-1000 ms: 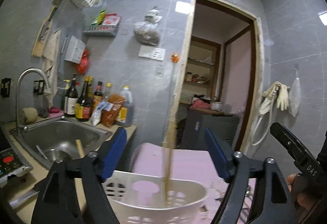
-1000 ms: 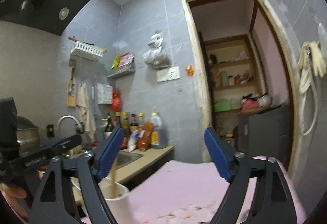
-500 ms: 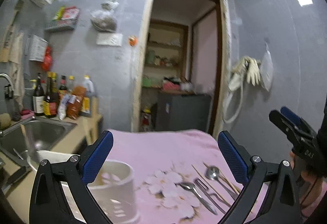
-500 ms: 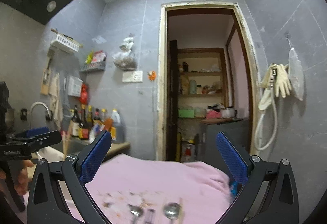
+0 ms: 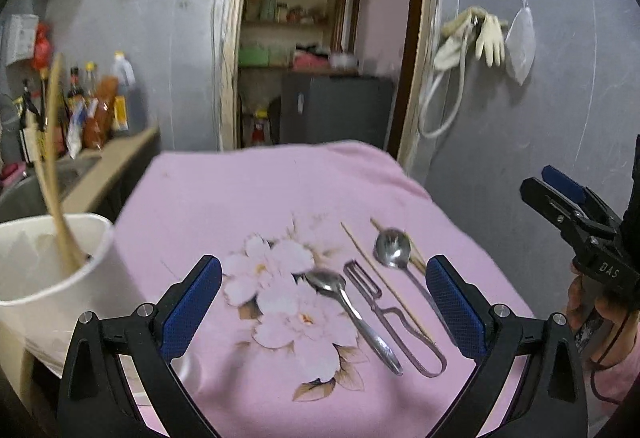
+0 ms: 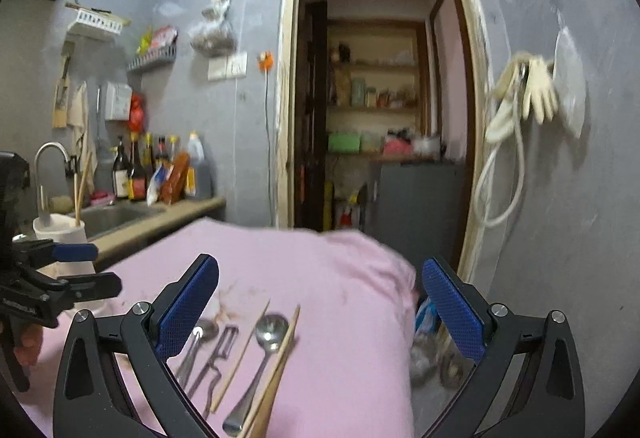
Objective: Organize utensils
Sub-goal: 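Withdraw both tools from the caddy back over the utensils, then grasp the silver knife with the left tool while the right tool grasps a chopstick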
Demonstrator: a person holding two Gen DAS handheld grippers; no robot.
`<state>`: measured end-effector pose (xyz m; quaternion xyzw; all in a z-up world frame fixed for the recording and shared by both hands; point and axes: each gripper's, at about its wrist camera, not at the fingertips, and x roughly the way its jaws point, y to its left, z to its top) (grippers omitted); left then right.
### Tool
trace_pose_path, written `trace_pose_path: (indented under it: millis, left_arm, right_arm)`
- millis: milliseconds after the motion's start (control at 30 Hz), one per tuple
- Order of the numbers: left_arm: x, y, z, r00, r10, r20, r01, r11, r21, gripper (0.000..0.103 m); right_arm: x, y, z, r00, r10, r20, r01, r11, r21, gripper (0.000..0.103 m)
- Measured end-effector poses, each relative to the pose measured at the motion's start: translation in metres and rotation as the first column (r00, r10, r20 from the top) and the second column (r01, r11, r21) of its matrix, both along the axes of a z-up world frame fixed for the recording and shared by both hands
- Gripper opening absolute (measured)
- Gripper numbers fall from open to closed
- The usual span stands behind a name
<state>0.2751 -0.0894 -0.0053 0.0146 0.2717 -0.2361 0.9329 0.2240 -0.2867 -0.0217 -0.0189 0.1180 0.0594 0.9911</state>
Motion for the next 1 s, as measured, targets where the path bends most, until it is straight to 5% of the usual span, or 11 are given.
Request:
trace_pose_path:
  millis: [233,500,733,1000]
  left_arm:
    - [0.029,-0.010,-0.022,0.989,-0.023,-0.149,0.026,1.000,0.014,0.081]
    - [0.065,-0.011,-0.041,0.943,-0.052,-0.330,0.043,0.998,-0.036,0.052]
    - [0.089,-0.002,-0.052,0.878,-0.081,-0.472,0.022,0.991,-0.130,0.031]
    - [0.103,0.018,-0.053,0.844,-0.095,-0.528,-0.011,0.981,-0.195,0.014]
  right_arm:
    - [0.032,0.000,-0.024,0.980,0.051,-0.194,-0.053,0.999,-0.004,0.071]
    - [0.062,0.006,-0.047,0.920,0.128,-0.371,-0.128,0.991,0.024,0.044]
    - [0.087,0.007,-0.060,0.849,0.184,-0.496,-0.159,0.983,0.092,0.033]
    - [0.104,0.004,-0.069,0.799,0.202,-0.567,-0.149,0.979,0.138,0.015]
